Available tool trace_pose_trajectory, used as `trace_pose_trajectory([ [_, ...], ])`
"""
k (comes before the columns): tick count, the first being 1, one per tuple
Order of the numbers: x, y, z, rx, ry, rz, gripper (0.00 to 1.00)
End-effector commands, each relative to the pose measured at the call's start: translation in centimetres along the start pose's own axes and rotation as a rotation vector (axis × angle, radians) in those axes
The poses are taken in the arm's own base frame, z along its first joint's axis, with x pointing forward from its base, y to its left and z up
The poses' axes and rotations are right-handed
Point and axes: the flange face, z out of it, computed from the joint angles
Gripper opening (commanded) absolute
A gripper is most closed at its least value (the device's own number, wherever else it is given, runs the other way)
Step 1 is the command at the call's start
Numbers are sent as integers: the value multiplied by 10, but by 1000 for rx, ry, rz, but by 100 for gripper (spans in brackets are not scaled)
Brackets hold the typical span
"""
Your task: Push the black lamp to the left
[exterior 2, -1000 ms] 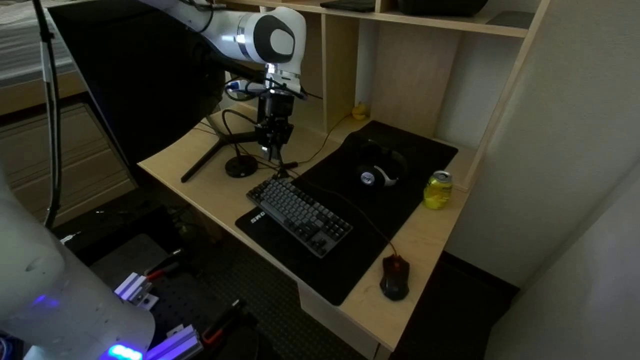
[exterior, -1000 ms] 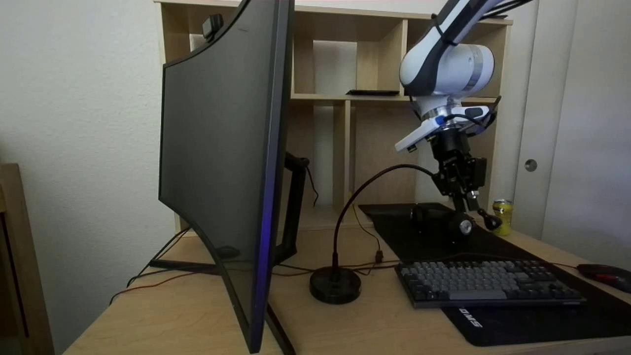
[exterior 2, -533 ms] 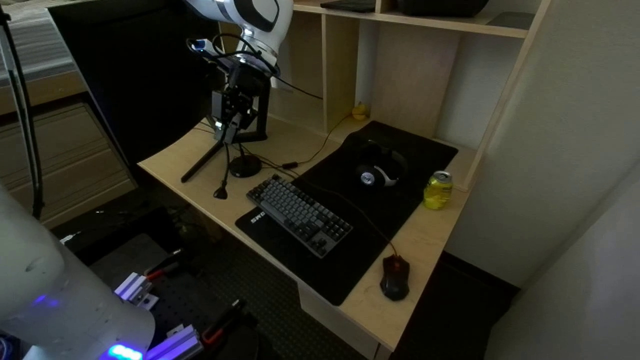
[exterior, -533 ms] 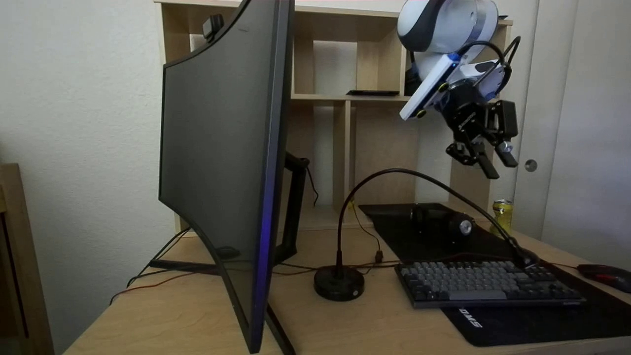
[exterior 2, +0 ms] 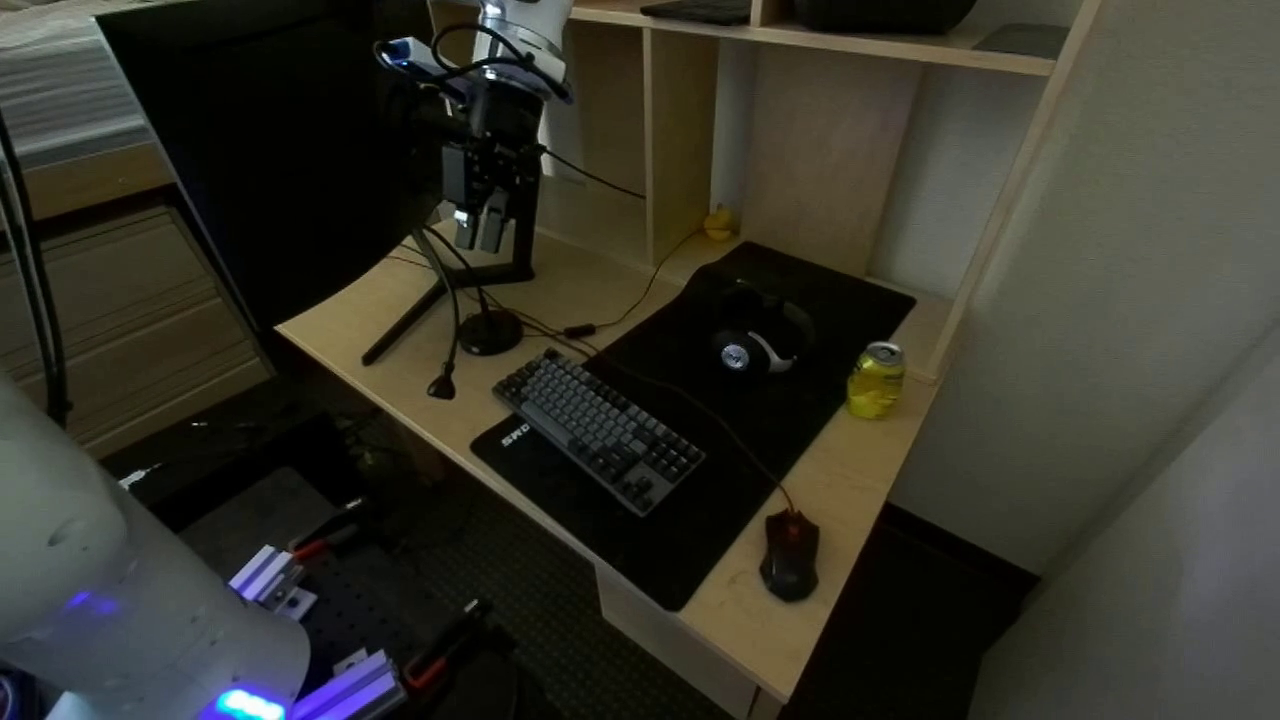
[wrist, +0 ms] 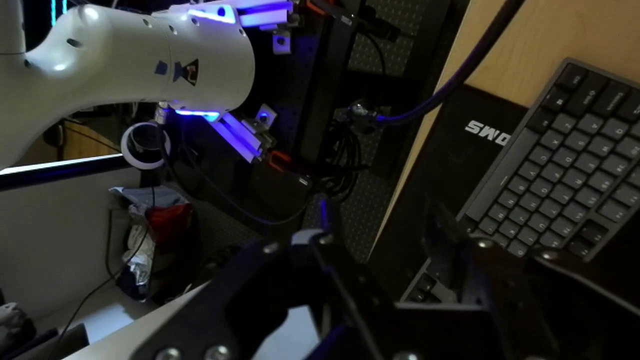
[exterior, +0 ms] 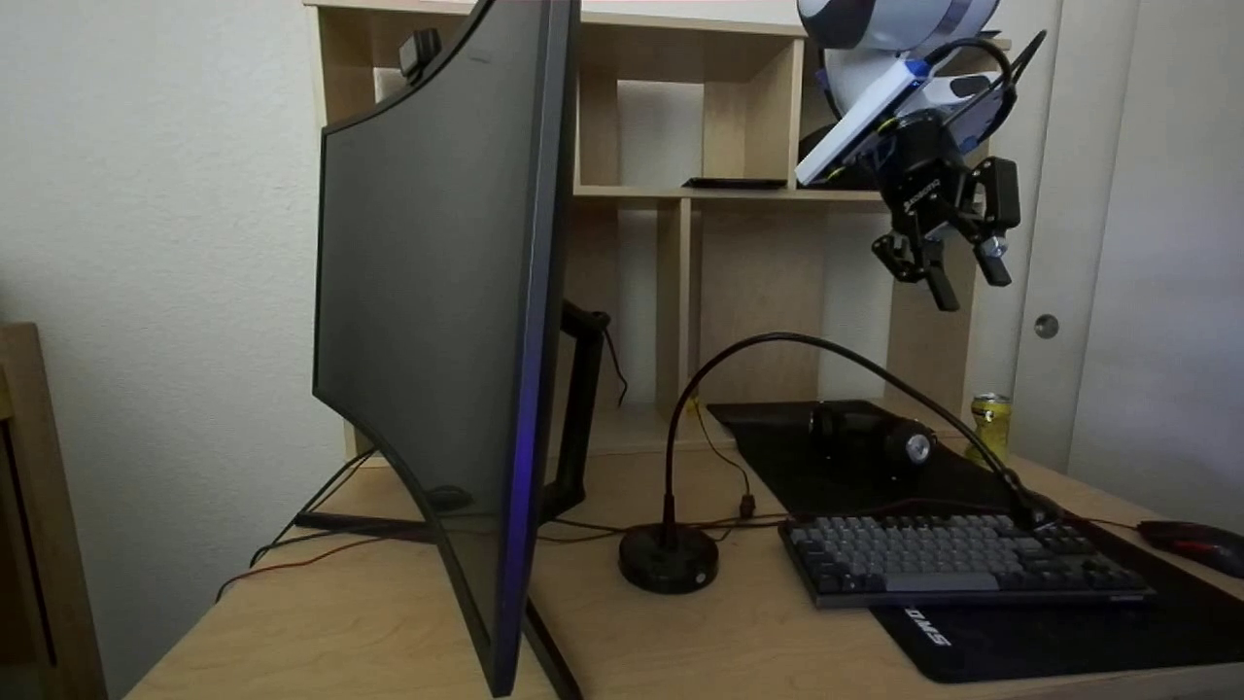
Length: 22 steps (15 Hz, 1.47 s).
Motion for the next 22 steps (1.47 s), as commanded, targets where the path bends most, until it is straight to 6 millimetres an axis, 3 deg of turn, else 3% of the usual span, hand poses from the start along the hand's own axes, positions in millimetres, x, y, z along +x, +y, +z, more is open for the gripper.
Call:
trace_pose_trajectory([
  [1, 0, 2, -2, 4, 4, -3, 54],
  [2, 0, 2, -3, 6, 5, -4, 80],
  [3, -8, 3, 3, 5, -28, -16, 80],
  [6, -41, 2, 20, 44, -133, 14, 98],
  [7, -55, 1, 27, 77, -140, 50, 100],
  [9, -74, -5, 40, 138, -118, 91, 100],
  [10, -59, -15, 25, 81, -120, 59, 100],
  [12, -75, -15, 36, 104, -103, 77, 100],
  [14, -77, -13, 38, 111, -101, 81, 100],
  [21, -31, -66, 121, -176, -200, 193, 100],
  [22, -28, -67, 125, -229, -210, 195, 75],
])
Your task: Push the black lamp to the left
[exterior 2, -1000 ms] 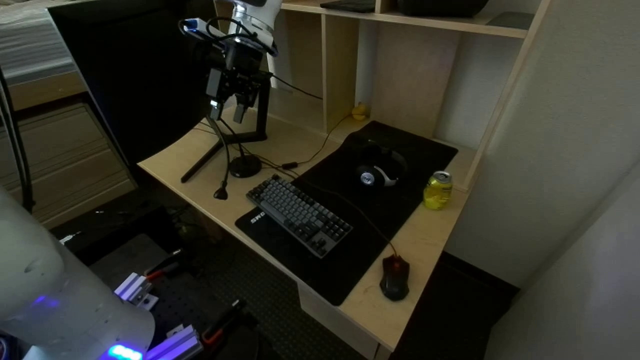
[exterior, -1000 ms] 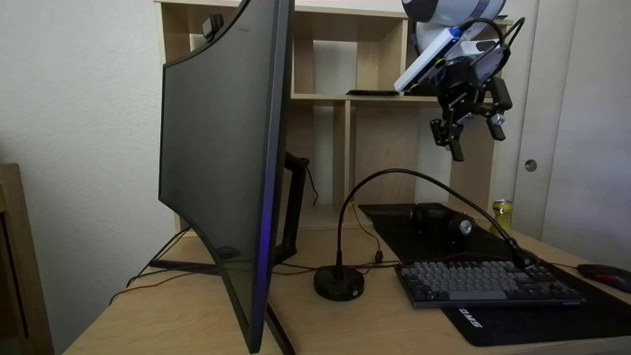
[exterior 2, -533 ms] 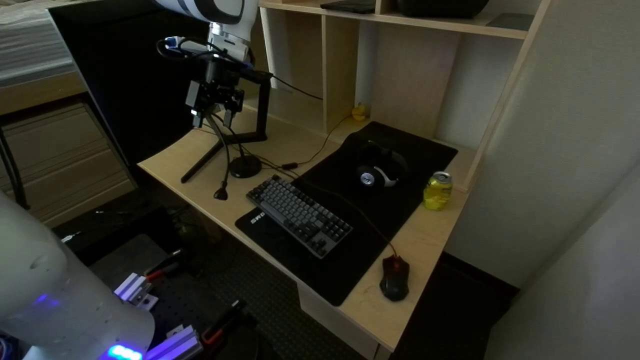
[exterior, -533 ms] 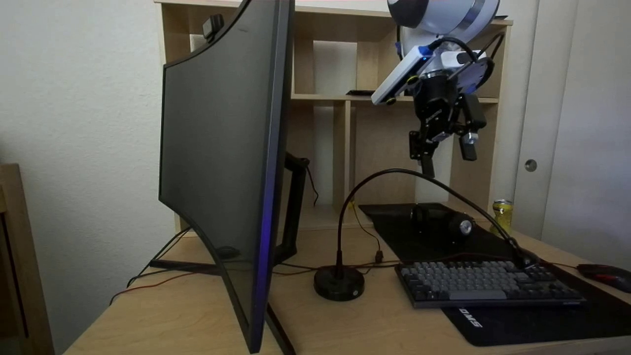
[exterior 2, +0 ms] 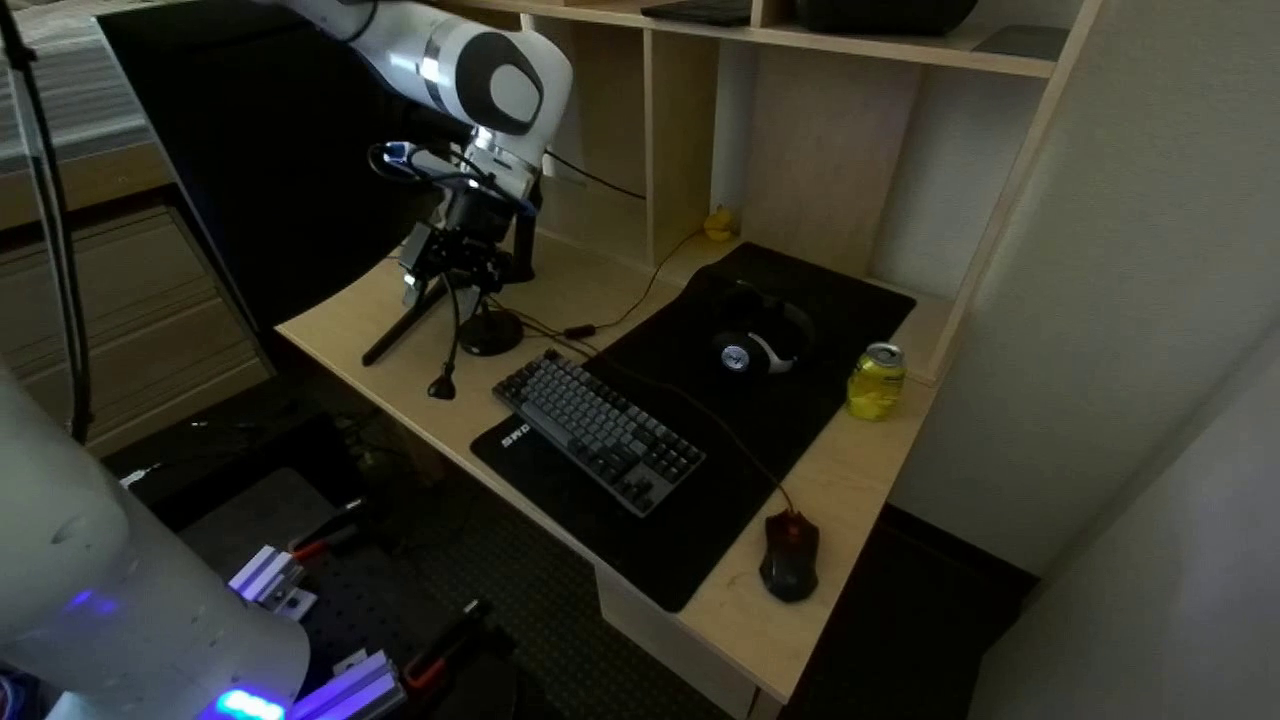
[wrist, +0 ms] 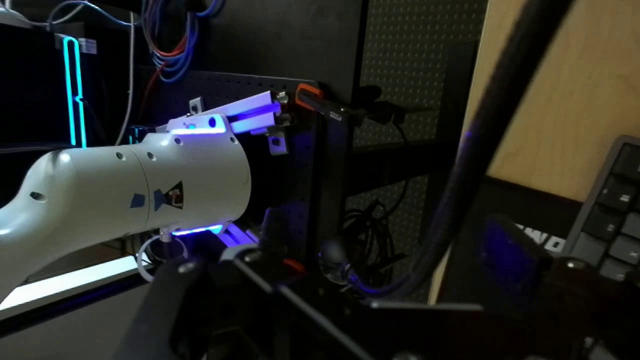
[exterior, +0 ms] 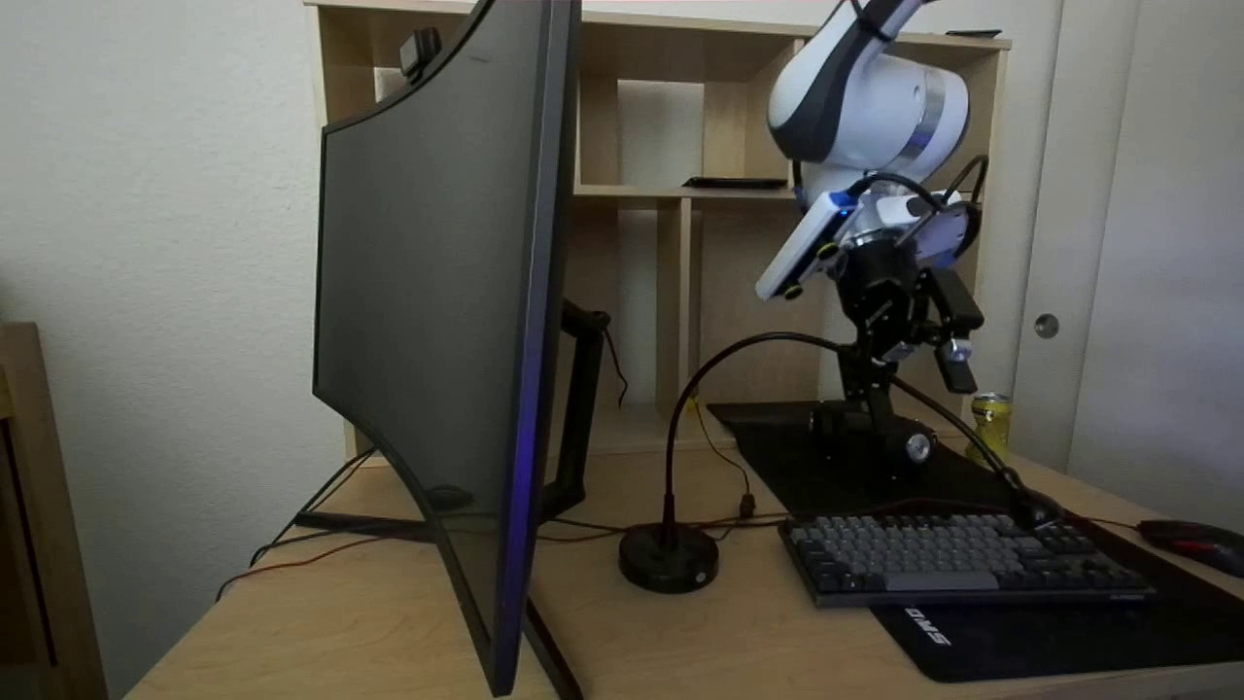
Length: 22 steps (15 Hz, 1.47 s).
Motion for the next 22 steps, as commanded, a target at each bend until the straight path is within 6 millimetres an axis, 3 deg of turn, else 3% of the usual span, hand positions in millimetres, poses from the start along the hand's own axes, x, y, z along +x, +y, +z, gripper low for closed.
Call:
trace_pose_trajectory([
  [1, 13, -11, 10, -188, -32, 48, 72],
  [11, 3, 48, -46, -652, -116, 10, 2],
  [12, 2, 49, -48, -675, -141, 8, 2],
  [13, 2, 49, -49, -666, -137, 22, 39],
  [14, 4, 46, -51, -613, -99, 60, 35],
  [15, 3, 52, -46, -635, -109, 30, 11],
  [16, 4, 51, -46, -632, -107, 44, 16],
  [17, 5, 50, -47, -631, -106, 50, 49],
  [22, 5, 34, -50, -421, -98, 114, 83],
])
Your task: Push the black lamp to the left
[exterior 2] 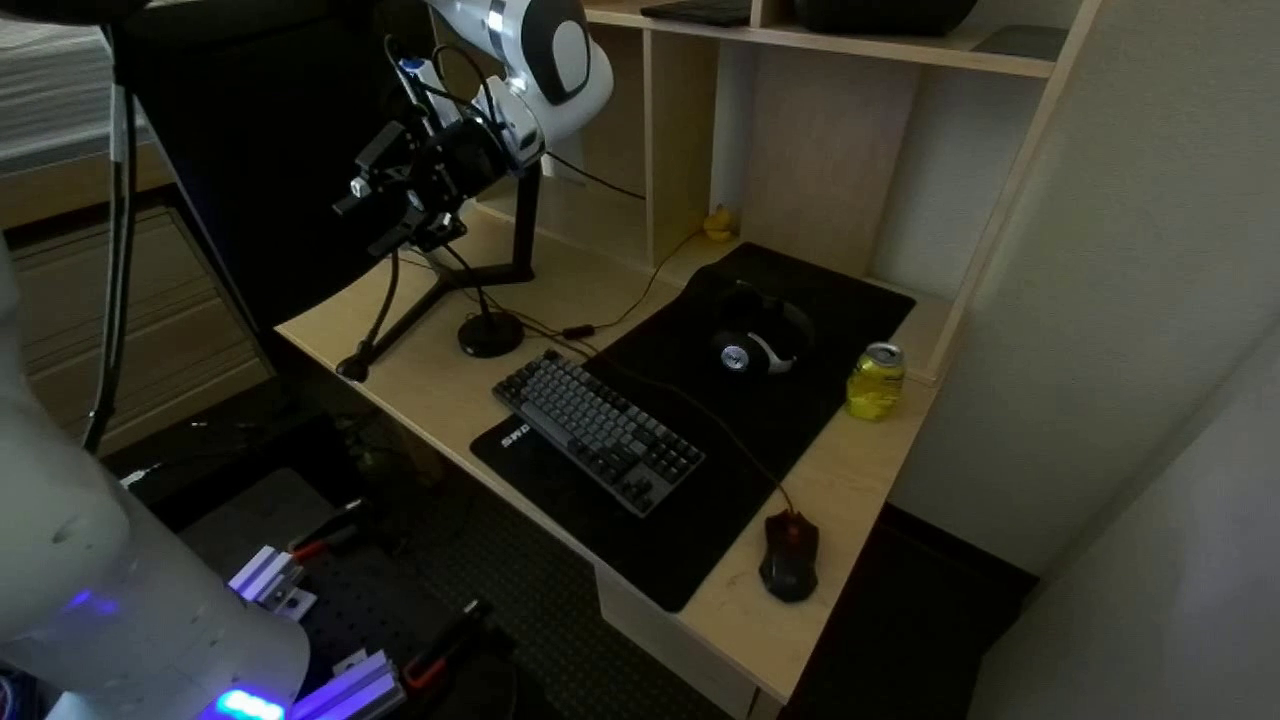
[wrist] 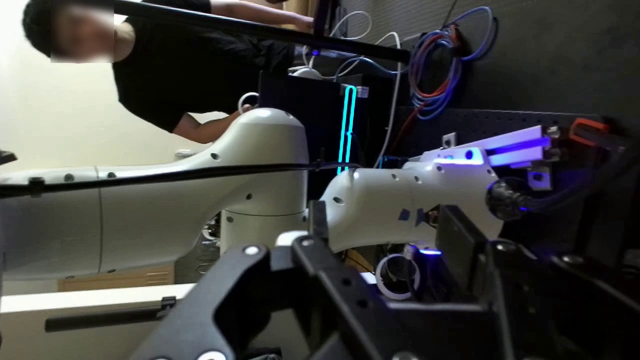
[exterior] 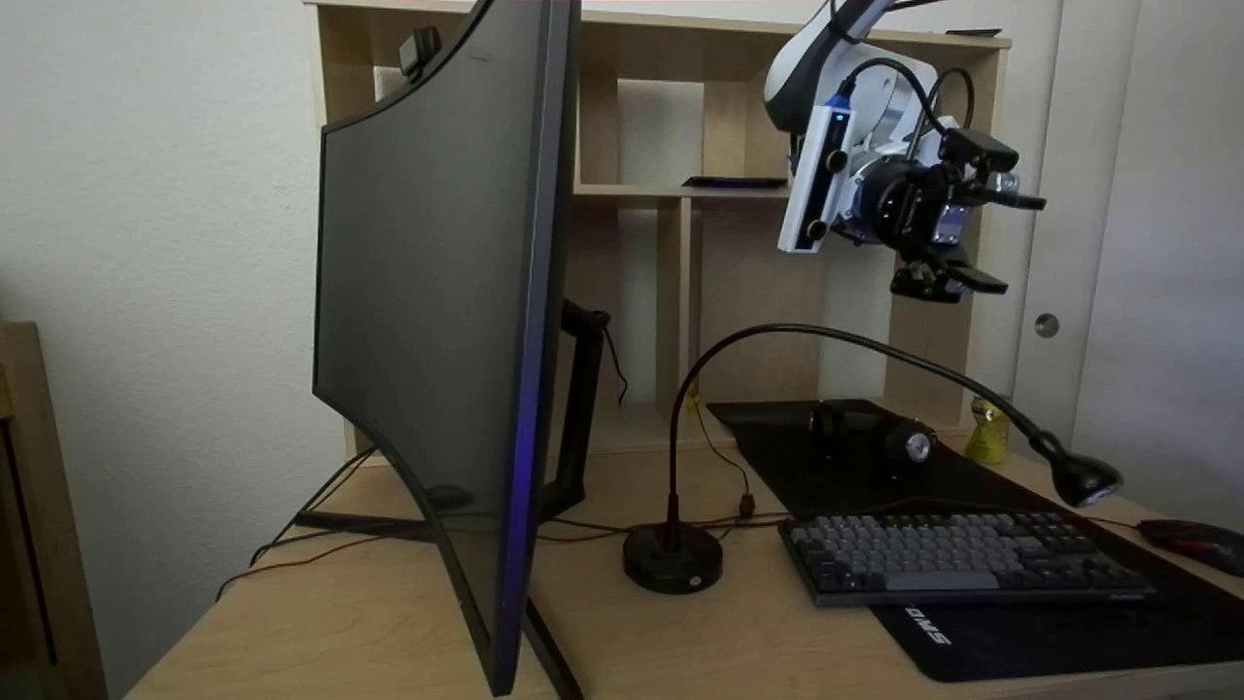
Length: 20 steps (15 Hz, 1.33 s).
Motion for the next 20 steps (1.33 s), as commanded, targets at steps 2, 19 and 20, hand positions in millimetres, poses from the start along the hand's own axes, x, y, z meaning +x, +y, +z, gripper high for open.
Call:
trace_pose_trajectory([
  [2, -3, -15, -14, 256, -7, 23, 97],
  [19, -2, -25, -15, 247, 81, -195, 100],
  [20, -1, -25, -15, 244, 87, -198, 100],
])
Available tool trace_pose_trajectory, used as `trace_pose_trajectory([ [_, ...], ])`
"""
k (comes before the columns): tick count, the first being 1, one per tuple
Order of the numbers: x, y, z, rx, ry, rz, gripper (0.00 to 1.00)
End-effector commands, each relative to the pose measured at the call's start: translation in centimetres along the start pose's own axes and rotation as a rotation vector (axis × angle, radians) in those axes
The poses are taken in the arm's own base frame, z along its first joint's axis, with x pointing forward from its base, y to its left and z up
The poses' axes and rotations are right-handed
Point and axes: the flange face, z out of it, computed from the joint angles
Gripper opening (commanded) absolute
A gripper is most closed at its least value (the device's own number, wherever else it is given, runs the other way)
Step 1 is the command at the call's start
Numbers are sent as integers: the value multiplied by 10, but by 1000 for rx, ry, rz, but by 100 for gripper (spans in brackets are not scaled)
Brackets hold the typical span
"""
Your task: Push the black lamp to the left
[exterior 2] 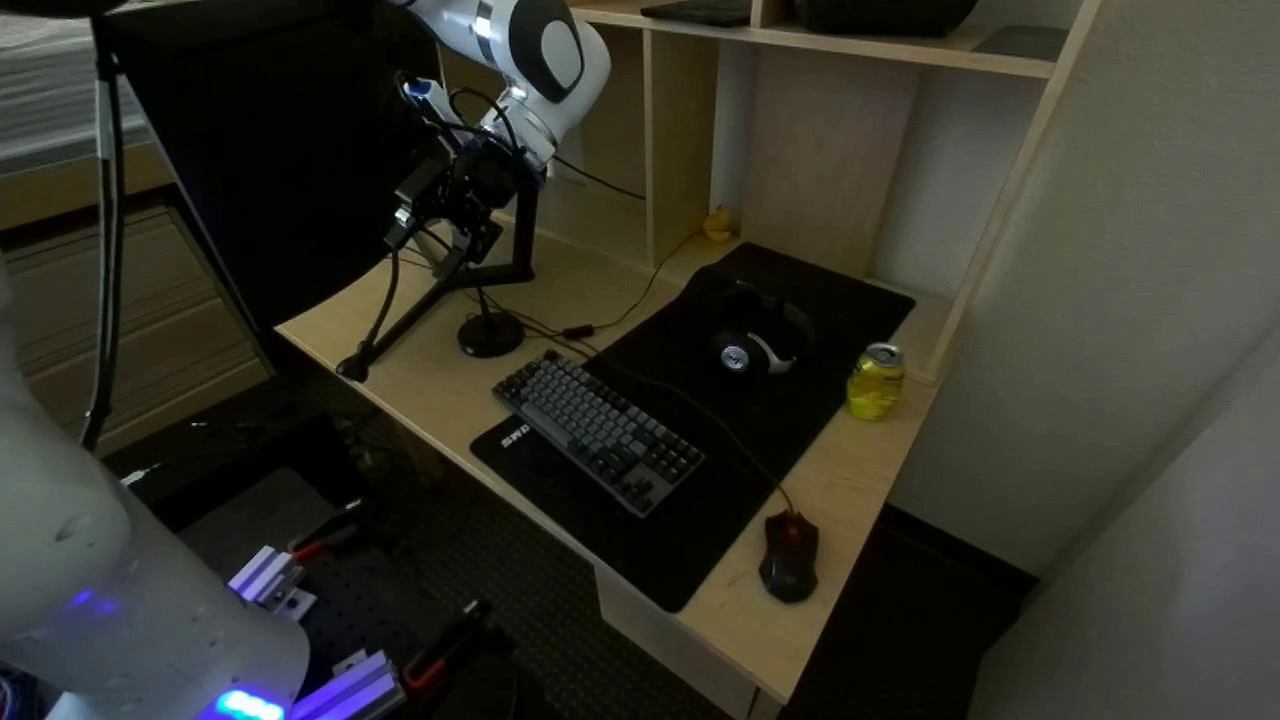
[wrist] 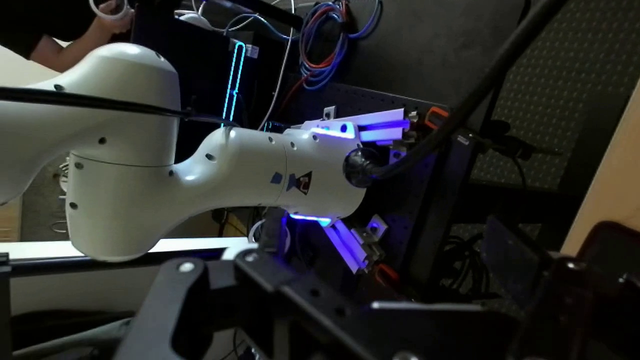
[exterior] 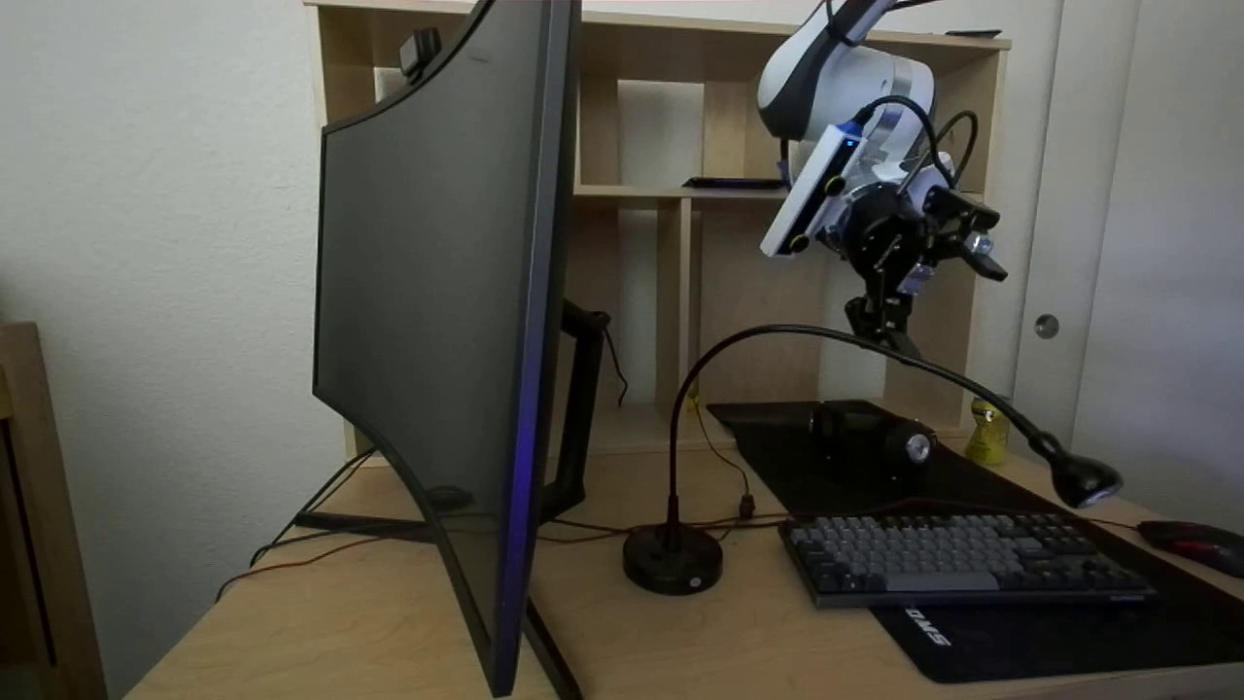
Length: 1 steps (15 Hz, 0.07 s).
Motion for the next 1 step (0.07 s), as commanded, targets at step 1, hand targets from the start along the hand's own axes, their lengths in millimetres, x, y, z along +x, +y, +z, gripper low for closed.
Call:
trace_pose_trajectory([
  [1, 0, 0, 0, -1, 0, 3, 100],
])
